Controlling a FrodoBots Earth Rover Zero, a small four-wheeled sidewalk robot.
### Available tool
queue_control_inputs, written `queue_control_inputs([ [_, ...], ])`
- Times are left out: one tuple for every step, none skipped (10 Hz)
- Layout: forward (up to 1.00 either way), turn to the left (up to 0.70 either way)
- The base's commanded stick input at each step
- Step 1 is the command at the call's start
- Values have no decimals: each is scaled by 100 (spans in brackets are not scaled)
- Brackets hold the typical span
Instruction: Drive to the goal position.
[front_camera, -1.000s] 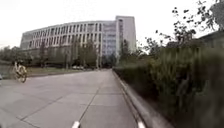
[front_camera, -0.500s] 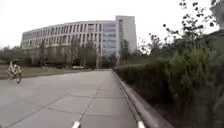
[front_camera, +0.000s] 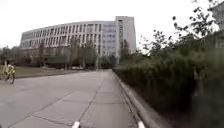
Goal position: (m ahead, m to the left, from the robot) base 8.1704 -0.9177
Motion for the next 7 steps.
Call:
queue_control_inputs([
  [60,0],
  [60,0],
  [60,0],
  [60,0],
  [60,0],
  [60,0],
  [60,0],
])
